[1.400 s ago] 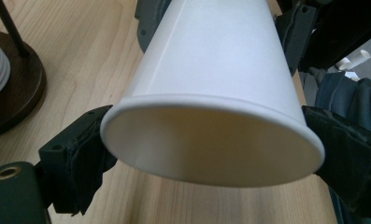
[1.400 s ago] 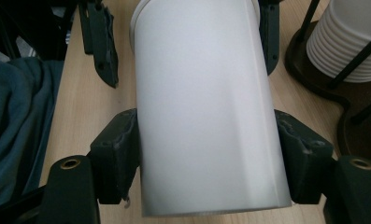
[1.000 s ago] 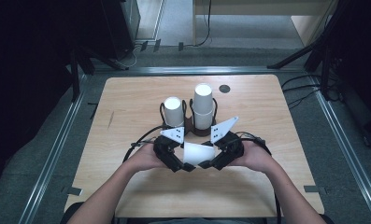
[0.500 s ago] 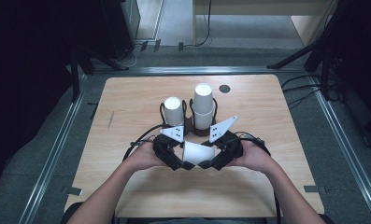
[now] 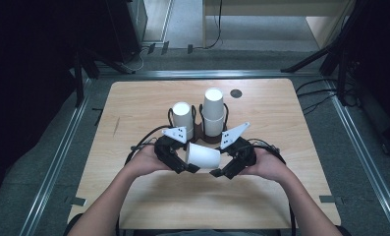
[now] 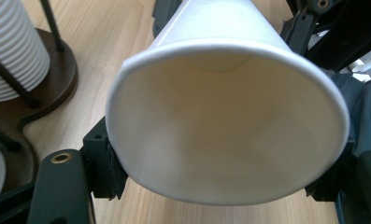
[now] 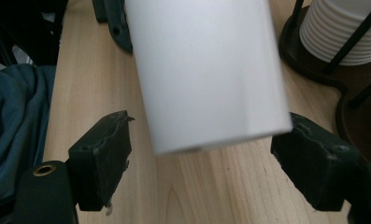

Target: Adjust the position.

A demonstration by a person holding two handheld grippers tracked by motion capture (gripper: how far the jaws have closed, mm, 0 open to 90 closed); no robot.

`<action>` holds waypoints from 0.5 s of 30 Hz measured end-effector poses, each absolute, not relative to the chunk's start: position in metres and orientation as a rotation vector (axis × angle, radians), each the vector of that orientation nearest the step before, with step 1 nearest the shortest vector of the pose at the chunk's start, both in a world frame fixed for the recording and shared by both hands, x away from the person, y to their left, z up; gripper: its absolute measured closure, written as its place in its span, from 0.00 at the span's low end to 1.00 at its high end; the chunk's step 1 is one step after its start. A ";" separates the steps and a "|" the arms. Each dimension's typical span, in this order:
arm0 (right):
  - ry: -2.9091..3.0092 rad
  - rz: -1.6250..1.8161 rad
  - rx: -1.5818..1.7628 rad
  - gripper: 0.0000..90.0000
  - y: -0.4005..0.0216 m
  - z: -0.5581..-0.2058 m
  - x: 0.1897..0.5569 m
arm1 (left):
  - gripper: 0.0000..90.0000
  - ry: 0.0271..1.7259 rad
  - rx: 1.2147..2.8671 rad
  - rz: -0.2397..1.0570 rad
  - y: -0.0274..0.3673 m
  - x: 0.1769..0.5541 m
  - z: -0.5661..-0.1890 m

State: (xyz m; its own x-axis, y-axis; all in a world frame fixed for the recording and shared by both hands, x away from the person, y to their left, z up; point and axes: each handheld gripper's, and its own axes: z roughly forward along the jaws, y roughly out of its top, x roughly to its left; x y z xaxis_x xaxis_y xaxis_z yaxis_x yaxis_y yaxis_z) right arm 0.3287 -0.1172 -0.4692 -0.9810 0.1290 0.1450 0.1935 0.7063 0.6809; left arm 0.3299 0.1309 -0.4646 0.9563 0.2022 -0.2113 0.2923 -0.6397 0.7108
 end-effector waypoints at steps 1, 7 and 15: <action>-2.836 -1.129 -0.267 0.22 -0.117 -0.470 0.329 | 0.28 0.349 2.290 -0.142 0.131 0.332 -0.462; -2.860 -1.110 -0.279 0.22 -0.118 -0.472 0.330 | 0.27 0.362 2.329 -0.144 0.133 0.338 -0.457; -2.886 -1.087 -0.293 0.22 -0.117 -0.475 0.332 | 0.27 0.397 2.408 -0.127 0.134 0.344 -0.451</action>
